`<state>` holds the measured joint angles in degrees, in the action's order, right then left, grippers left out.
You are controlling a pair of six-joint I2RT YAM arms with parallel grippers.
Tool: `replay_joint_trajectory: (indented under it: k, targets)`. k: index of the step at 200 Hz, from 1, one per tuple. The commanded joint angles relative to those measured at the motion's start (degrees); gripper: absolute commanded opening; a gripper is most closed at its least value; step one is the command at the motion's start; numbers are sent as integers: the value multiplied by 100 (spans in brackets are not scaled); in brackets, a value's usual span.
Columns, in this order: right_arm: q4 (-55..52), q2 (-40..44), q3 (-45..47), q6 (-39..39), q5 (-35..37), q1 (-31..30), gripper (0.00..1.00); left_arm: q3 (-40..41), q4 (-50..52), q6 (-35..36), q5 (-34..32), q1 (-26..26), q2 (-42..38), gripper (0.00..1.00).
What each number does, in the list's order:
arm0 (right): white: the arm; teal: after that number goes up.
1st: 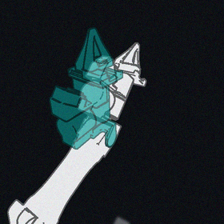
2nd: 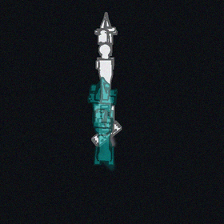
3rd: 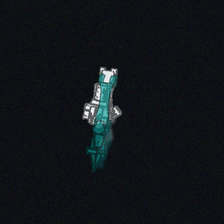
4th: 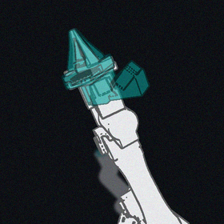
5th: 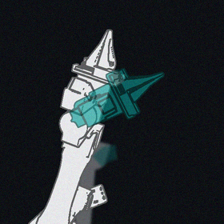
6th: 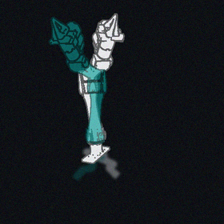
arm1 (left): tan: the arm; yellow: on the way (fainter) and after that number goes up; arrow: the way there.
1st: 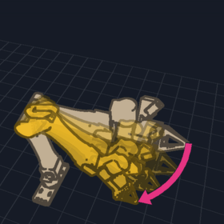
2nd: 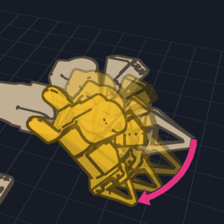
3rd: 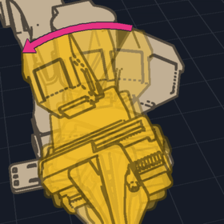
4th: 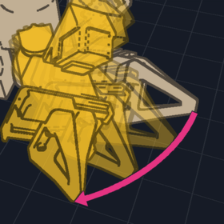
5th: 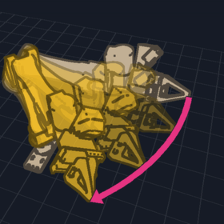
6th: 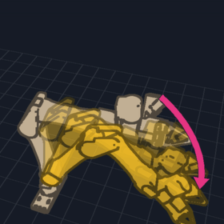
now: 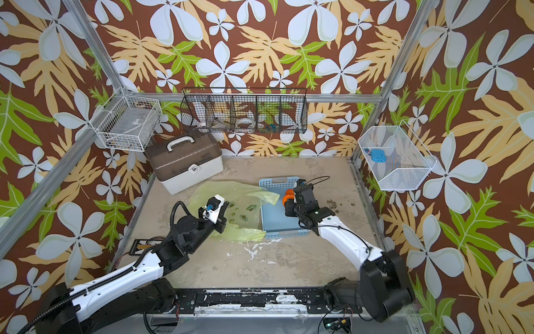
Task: Place the oranges into plastic bags & tie knots
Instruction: Pick up the orange from the basket, then place the orange in the plastic bag.
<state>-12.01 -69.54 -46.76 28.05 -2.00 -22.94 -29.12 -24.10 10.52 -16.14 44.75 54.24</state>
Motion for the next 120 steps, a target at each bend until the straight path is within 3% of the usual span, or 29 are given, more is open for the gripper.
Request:
replay_joint_trajectory:
  k: [1, 20, 38, 60, 81, 90, 101, 120]
  targets:
    - [-135, 791, 158, -27, -1049, -13, 38, -76, -174, -15, 67, -8, 51, 0]
    - [-143, 1313, 226, 189, -1839, -143, 39, -108, -165, -24, 92, -10, 109, 0]
    - [109, 1334, 190, 401, -1910, -735, 40, -94, -196, -33, 105, -10, 156, 0]
    - [650, 660, -114, 589, -1785, -1477, 41, -111, -239, -98, 121, -5, 250, 0]
    - [1043, -426, -705, 589, -1761, -1804, 42, -187, -270, -144, 98, -4, 371, 0]
    - [1161, -995, -1010, 619, -1787, -1817, 50, -214, -308, -180, 58, -10, 399, 0]
    - [1207, -1680, -1447, 500, -1963, -1813, 74, -255, -349, -215, -13, -4, 419, 0]
    - [864, -2378, -2100, 100, -1976, -1787, 88, -346, -350, -262, -166, -10, 477, 0]
